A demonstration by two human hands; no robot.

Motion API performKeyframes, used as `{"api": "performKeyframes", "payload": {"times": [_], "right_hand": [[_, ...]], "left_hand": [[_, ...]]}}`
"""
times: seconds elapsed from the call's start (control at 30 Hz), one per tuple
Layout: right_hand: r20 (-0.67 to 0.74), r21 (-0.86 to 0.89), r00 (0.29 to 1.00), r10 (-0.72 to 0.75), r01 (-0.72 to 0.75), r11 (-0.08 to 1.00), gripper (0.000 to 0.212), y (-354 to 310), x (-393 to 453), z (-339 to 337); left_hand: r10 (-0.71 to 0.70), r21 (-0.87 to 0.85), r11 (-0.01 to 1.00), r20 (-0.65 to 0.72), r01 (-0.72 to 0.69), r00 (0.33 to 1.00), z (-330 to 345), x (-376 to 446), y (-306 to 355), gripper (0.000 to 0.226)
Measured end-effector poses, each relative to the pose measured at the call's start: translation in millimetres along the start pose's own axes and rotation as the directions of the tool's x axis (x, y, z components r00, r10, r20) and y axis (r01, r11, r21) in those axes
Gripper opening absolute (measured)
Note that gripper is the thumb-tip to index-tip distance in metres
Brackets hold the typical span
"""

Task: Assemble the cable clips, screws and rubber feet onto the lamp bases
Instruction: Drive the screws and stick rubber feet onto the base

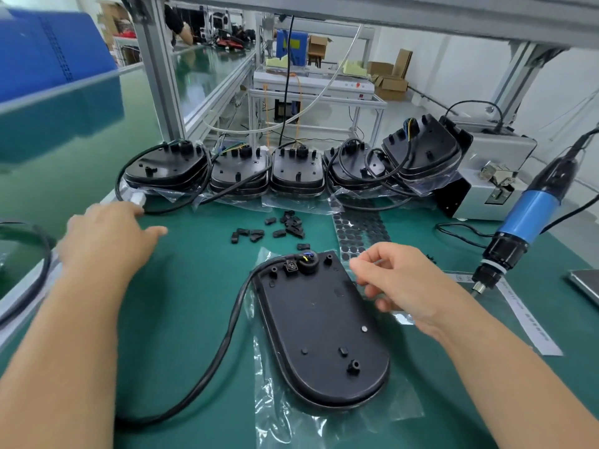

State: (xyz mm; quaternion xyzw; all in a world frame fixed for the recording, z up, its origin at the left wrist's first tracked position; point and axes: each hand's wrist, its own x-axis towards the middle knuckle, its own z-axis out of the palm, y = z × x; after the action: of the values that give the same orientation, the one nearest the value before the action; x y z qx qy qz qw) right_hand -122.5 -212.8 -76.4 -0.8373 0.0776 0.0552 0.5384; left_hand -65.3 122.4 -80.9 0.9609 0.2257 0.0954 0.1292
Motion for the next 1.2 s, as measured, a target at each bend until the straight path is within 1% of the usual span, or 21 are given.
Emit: {"api": "performKeyframes", "payload": {"times": [0.03, 0.1, 0.27, 0.33, 0.4, 0.43, 0.47, 0.53, 0.57, 0.6, 0.67, 0.77, 0.83, 0.9, 0.93, 1.0, 1.07, 1.1, 1.13, 1.17, 1.2], "right_hand": [[-0.001, 0.010, 1.000, -0.012, 0.012, 1.000, 0.014, -0.9, 0.2, 2.3], [-0.011, 0.019, 0.999, -0.041, 0.041, 0.999, 0.015, -3.1, 0.8, 6.0], [-0.037, 0.046, 0.996, -0.085, 0.086, 0.995, 0.016, -6.4, 2.6, 13.4], [-0.044, 0.034, 0.995, -0.090, 0.092, 0.995, 0.017, -5.2, 1.9, 14.8], [-0.055, 0.008, 0.994, -0.099, 0.099, 0.995, 0.017, -3.1, 0.6, 15.1], [-0.061, 0.002, 0.993, -0.102, 0.103, 0.995, 0.017, -2.1, -0.3, 14.7], [-0.065, -0.005, 0.992, -0.111, 0.111, 0.994, 0.017, -1.3, -1.3, 14.3], [-0.056, -0.026, 0.987, -0.149, 0.148, 0.989, 0.018, -1.5, -4.3, 13.5], [-0.045, -0.034, 0.984, -0.173, 0.171, 0.985, 0.020, -2.4, -6.5, 13.4], [-0.032, -0.039, 0.981, -0.194, 0.193, 0.981, 0.023, -3.6, -9.0, 13.4], [-0.003, -0.007, 0.977, -0.212, 0.212, 0.977, 0.034, -7.7, -15.7, 12.9], [0.073, 0.042, 0.979, -0.190, 0.187, 0.981, 0.060, -15.1, -26.9, 9.5], [0.157, 0.038, 0.967, -0.201, 0.197, 0.980, 0.072, -19.9, -33.4, 7.4], [0.224, 0.027, 0.946, -0.234, 0.234, 0.972, 0.073, -23.2, -37.5, 7.3], [0.234, 0.009, 0.941, -0.246, 0.251, 0.968, 0.068, -23.9, -37.7, 6.1], [0.216, -0.013, 0.945, -0.244, 0.253, 0.967, 0.046, -22.1, -34.1, 0.7], [0.201, -0.043, 0.953, -0.228, 0.241, 0.970, 0.033, -17.6, -29.3, -5.1], [0.187, -0.088, 0.956, -0.228, 0.247, 0.965, 0.031, -15.0, -26.6, -6.8], [0.169, -0.148, 0.958, -0.231, 0.256, 0.955, 0.029, -12.7, -24.4, -7.4], [0.153, -0.212, 0.959, -0.239, 0.268, 0.940, 0.027, -10.2, -22.6, -6.5], [0.137, -0.269, 0.958, -0.250, 0.279, 0.922, 0.026, -7.7, -20.8, -4.8]], "left_hand": [[-0.079, 0.024, 0.997, 0.006, 0.079, 0.997, -0.7, 2.7, -10.7, 0.053], [-0.166, 0.036, 0.986, 0.036, 0.165, 0.985, 1.1, 2.7, -23.8, 0.054], [-0.219, -0.061, 0.973, 0.039, 0.221, 0.975, 1.7, -7.7, -24.7, 0.017], [-0.209, -0.119, 0.969, 0.057, 0.215, 0.976, -3.3, -11.6, -22.3, 0.014], [-0.137, -0.194, 0.969, 0.083, 0.151, 0.987, -12.3, -21.2, -16.7, 0.018], [-0.085, -0.274, 0.956, 0.099, 0.109, 0.992, -17.6, -28.4, -12.1, 0.020], [-0.025, -0.417, 0.906, 0.128, 0.076, 0.991, -23.2, -38.1, -6.0, 0.023], [0.126, -0.738, 0.669, 0.223, 0.084, 0.967, -37.8, -61.5, 14.3, 0.025], [0.204, -0.824, 0.556, 0.261, 0.108, 0.944, -43.1, -70.9, 26.2, 0.024], [0.265, -0.868, 0.477, 0.294, 0.141, 0.918, -45.6, -78.0, 38.7, 0.022], [0.331, -0.897, 0.377, 0.365, 0.232, 0.870, -45.3, -88.2, 67.7, 0.019], [0.338, -0.877, 0.251, 0.477, 0.410, 0.811, -29.7, -99.2, 110.9, 0.019], [0.325, -0.863, 0.167, 0.505, 0.477, 0.799, -18.3, -104.9, 137.3, 0.019], [0.283, -0.856, 0.117, 0.514, 0.503, 0.810, -7.7, -105.9, 158.7, 0.022], [0.256, -0.856, 0.112, 0.516, 0.505, 0.818, -3.8, -105.8, 166.5, 0.024], [0.213, -0.866, 0.110, 0.500, 0.488, 0.839, 4.2, -101.6, 176.6, 0.025], [0.190, -0.900, 0.149, 0.432, 0.409, 0.882, 8.5, -98.4, 179.0, 0.021], [0.162, -0.920, 0.264, 0.339, 0.290, 0.927, 9.5, -96.0, 176.6, 0.020], [0.155, -0.879, 0.463, 0.207, 0.114, 0.966, 11.9, -92.7, 172.4, 0.029], [0.218, -0.760, 0.645, 0.080, -0.082, 0.973, 12.6, -90.2, 167.3, 0.038], [0.312, -0.610, 0.749, -0.023, -0.261, 0.950, 11.7, -88.1, 162.4, 0.036]]}}
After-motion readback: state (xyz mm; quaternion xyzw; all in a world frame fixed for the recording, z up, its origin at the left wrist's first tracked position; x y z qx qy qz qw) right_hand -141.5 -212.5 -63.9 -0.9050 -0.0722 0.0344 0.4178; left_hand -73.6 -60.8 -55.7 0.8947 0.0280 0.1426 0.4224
